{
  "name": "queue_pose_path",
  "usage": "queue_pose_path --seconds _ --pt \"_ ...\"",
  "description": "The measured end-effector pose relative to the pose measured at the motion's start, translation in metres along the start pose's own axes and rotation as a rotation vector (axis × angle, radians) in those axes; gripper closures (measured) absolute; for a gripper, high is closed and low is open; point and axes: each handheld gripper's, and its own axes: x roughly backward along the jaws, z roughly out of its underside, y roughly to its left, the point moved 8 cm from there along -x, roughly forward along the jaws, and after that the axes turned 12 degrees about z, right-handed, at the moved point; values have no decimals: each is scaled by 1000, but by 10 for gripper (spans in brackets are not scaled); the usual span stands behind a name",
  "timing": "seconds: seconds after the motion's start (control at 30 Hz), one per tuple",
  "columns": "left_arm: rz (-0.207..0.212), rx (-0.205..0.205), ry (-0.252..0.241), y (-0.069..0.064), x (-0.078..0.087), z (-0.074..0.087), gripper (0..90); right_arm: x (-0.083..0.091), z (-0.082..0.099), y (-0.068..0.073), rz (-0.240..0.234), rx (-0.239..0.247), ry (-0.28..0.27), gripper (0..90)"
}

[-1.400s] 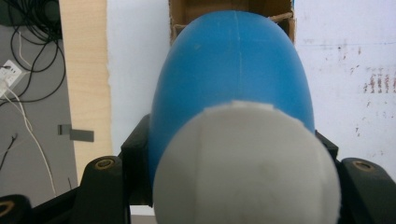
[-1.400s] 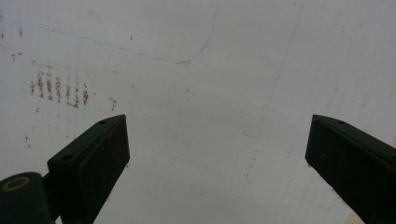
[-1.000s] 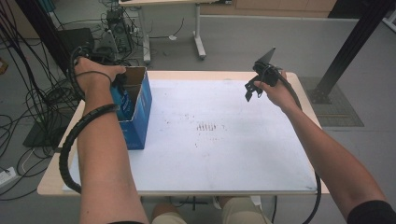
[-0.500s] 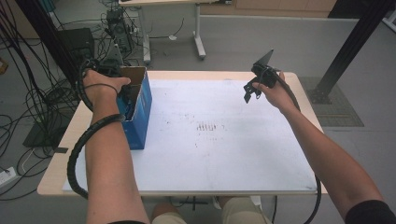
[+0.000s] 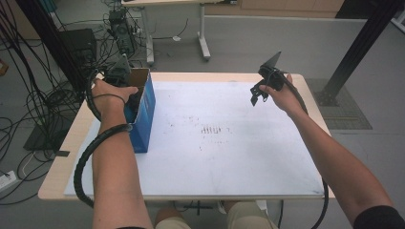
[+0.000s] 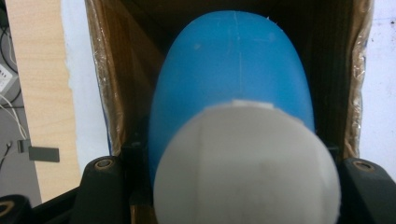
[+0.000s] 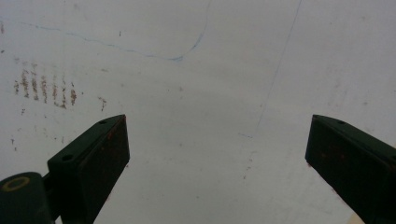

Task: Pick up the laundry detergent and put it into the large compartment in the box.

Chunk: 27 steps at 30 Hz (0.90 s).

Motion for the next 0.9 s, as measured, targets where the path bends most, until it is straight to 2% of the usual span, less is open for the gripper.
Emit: queue_pose_path --seconds 0.3,0.33,0.9 --pt "10 -7 23 3 -12 3 383 0 1 -2 4 -4 -3 65" --pt "10 -6 11 3 -13 5 383 0 2 -2 4 -6 -4 65" --pt "24 6 3 7 -13 7 381 2 4 -3 6 -9 -12 65"
